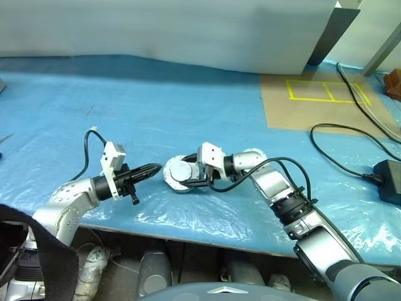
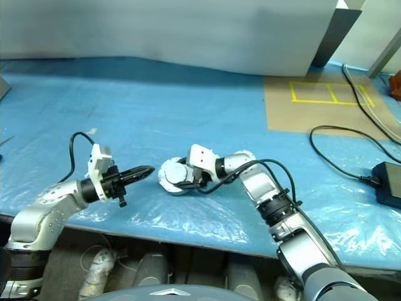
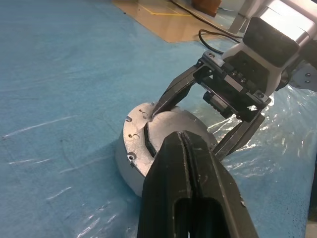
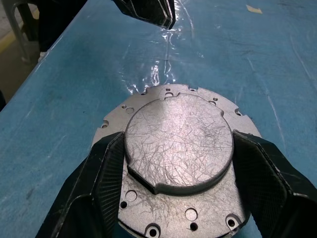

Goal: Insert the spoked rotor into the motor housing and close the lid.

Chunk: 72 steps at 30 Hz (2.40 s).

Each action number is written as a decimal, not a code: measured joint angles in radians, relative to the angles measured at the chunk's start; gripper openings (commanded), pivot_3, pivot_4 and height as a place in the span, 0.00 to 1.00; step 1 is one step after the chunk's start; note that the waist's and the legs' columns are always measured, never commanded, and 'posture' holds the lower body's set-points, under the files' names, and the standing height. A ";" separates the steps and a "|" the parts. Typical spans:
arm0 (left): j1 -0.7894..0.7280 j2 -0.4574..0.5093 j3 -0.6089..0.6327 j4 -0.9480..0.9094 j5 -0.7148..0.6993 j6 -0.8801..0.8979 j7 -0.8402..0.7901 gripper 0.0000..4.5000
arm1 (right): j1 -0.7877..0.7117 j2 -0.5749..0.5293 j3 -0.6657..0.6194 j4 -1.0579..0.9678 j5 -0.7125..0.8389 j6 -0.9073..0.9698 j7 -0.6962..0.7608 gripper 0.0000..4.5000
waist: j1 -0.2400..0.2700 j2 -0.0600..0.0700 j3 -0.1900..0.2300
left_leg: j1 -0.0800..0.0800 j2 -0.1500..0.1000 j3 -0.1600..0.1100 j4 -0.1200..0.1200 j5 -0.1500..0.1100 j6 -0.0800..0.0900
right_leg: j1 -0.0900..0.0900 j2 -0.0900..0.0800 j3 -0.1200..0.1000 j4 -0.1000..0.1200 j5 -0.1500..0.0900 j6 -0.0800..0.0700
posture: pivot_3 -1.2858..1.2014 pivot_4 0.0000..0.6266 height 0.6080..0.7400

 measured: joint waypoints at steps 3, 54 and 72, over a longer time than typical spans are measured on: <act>-0.010 -0.004 -0.007 0.000 0.001 0.000 0.001 0.00 | -0.002 -0.004 -0.024 0.014 0.027 0.027 0.013 0.66 | 0.004 0.000 0.000 | 0.001 0.000 0.000 0.000 0.000 0.001 | 0.001 0.000 0.000 0.000 0.000 0.000 | 0.52 0.24 1.00; -0.078 -0.101 -0.112 0.171 0.180 -0.141 0.078 0.00 | 0.012 0.030 -0.036 0.032 0.014 0.040 -0.058 0.66 | -0.012 0.000 0.000 | 0.005 0.000 0.000 -0.005 -0.002 0.003 | 0.003 -0.001 0.002 -0.002 0.000 0.001 | 0.52 0.24 1.00; -0.101 -0.111 -0.157 0.235 0.252 -0.251 0.039 0.00 | 0.019 0.005 -0.044 -0.017 0.009 0.057 -0.069 0.98 | 0.006 0.000 -0.001 | 0.008 -0.001 0.001 -0.017 0.000 0.000 | 0.006 -0.002 0.002 -0.013 0.000 0.001 | 0.52 0.24 1.00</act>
